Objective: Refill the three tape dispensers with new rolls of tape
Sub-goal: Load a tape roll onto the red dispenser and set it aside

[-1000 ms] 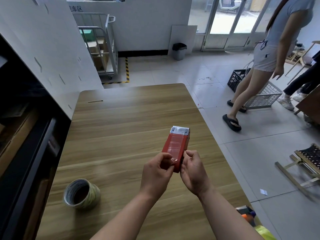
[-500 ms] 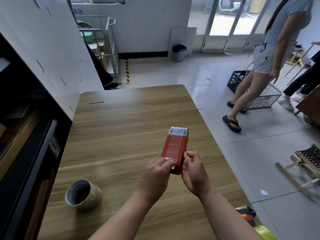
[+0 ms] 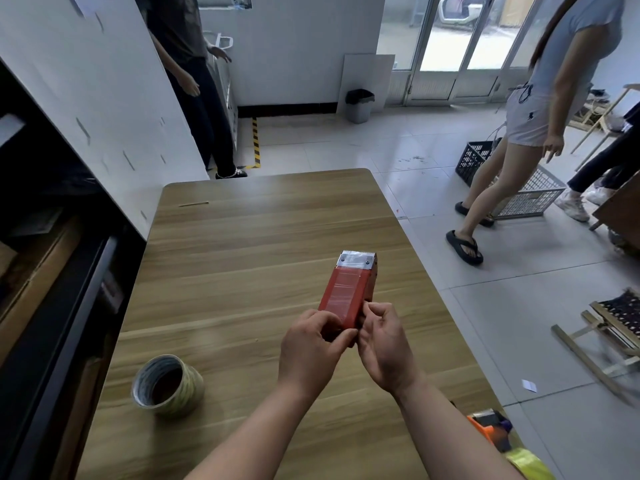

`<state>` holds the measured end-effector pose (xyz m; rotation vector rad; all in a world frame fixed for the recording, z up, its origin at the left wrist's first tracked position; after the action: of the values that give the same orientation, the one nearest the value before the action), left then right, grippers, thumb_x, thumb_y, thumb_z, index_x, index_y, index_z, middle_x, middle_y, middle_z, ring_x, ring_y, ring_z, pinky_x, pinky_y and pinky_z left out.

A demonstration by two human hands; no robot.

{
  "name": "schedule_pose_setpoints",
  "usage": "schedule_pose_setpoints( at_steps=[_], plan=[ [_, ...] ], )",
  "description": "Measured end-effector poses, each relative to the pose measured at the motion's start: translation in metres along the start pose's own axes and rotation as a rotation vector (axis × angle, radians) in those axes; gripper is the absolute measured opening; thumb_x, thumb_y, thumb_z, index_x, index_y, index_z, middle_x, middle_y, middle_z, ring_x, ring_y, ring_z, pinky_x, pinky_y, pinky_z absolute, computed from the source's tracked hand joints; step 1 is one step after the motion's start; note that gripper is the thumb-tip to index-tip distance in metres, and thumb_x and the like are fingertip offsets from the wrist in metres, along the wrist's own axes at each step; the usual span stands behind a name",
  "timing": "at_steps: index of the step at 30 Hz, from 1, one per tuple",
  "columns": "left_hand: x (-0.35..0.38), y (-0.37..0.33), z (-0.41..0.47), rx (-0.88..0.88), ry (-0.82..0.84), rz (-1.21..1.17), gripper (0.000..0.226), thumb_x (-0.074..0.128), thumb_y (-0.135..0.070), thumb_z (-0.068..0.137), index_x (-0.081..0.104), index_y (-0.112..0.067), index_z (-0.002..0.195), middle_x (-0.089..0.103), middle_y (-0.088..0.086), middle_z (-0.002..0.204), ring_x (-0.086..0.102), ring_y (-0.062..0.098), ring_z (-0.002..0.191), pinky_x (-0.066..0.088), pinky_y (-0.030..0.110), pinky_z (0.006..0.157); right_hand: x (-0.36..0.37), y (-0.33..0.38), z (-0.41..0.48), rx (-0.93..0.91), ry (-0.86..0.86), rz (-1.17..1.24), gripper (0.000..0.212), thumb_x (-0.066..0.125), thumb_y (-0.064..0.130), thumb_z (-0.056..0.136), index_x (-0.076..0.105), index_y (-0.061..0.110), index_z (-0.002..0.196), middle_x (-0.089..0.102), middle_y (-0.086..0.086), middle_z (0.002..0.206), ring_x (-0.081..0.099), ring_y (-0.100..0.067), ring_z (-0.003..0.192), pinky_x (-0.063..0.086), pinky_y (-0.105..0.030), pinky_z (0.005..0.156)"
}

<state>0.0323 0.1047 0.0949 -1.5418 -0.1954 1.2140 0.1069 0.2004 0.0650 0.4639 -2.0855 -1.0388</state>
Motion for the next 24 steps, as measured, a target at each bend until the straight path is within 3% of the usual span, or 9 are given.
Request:
schedule_pose_setpoints(
  at_steps=[4, 9, 14, 16, 20, 24],
  plan=[
    [0.005, 0.007, 0.003, -0.096, 0.037, -0.042, 0.028, 0.085, -0.04, 0.062, 0.062, -0.026, 0.072, 0.056, -0.013, 0.089, 0.062, 0.003, 0.074, 0.056, 0.027, 0.071, 0.003, 0.0, -0.003, 0.011, 0.03, 0.058, 0.053, 0.027, 0.029, 0.095, 0.052, -0.002, 0.129, 0.06, -0.025, 0.115, 0.057, -0.032, 0.11, 0.039, -0.042, 0.106],
    [0.01, 0.017, 0.006, -0.179, 0.039, -0.147, 0.032, 0.087, -0.029, 0.06, 0.057, -0.022, 0.068, 0.047, -0.002, 0.11, 0.064, 0.013, 0.085, 0.057, 0.027, 0.077, 0.003, 0.005, -0.005, -0.019, 0.037, 0.032, 0.062, 0.038, 0.034, 0.083, 0.049, -0.002, 0.133, 0.057, -0.03, 0.129, 0.056, -0.035, 0.116, 0.036, -0.045, 0.11],
    [0.011, 0.022, 0.007, -0.221, 0.029, -0.123, 0.039, 0.082, -0.041, 0.056, 0.049, -0.021, 0.063, 0.061, 0.0, 0.083, 0.064, 0.014, 0.073, 0.054, 0.029, 0.064, 0.002, 0.007, -0.007, -0.065, 0.025, -0.005, 0.052, 0.026, 0.026, 0.094, 0.051, -0.004, 0.129, 0.061, -0.03, 0.124, 0.057, -0.038, 0.117, 0.036, -0.045, 0.109],
    [0.009, 0.022, 0.008, -0.228, 0.016, -0.101, 0.041, 0.079, -0.043, 0.055, 0.047, -0.018, 0.062, 0.062, 0.0, 0.071, 0.061, 0.015, 0.065, 0.049, 0.029, 0.056, 0.008, 0.009, -0.009, -0.071, 0.056, -0.032, 0.053, 0.03, 0.031, 0.089, 0.058, -0.001, 0.12, 0.066, -0.026, 0.117, 0.061, -0.034, 0.109, 0.041, -0.044, 0.102],
    [0.007, 0.022, 0.006, -0.267, 0.031, -0.107, 0.04, 0.078, -0.034, 0.059, 0.044, -0.015, 0.064, 0.065, 0.009, 0.065, 0.062, 0.024, 0.059, 0.048, 0.038, 0.053, 0.013, 0.008, -0.01, -0.047, 0.1, -0.097, 0.049, 0.022, 0.027, 0.095, 0.066, 0.005, 0.102, 0.07, -0.016, 0.096, 0.059, -0.026, 0.082, 0.043, -0.033, 0.067],
    [0.007, 0.033, -0.001, -0.379, 0.047, -0.254, 0.037, 0.075, -0.022, 0.061, 0.039, -0.017, 0.062, 0.06, 0.005, 0.053, 0.063, 0.025, 0.053, 0.052, 0.041, 0.056, 0.017, 0.011, -0.011, 0.017, 0.075, -0.208, 0.041, 0.031, 0.022, 0.094, 0.066, 0.001, 0.094, 0.069, -0.02, 0.092, 0.061, -0.027, 0.076, 0.049, -0.038, 0.067]
  ],
)
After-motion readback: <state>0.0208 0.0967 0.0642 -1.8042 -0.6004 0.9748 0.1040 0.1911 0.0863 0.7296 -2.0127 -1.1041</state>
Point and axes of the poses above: each hand's wrist, its own z-axis towards the middle knuckle, its own x-axis out of the palm, y = z × x, the point moved 7 cm from there along z, towards the middle knuckle
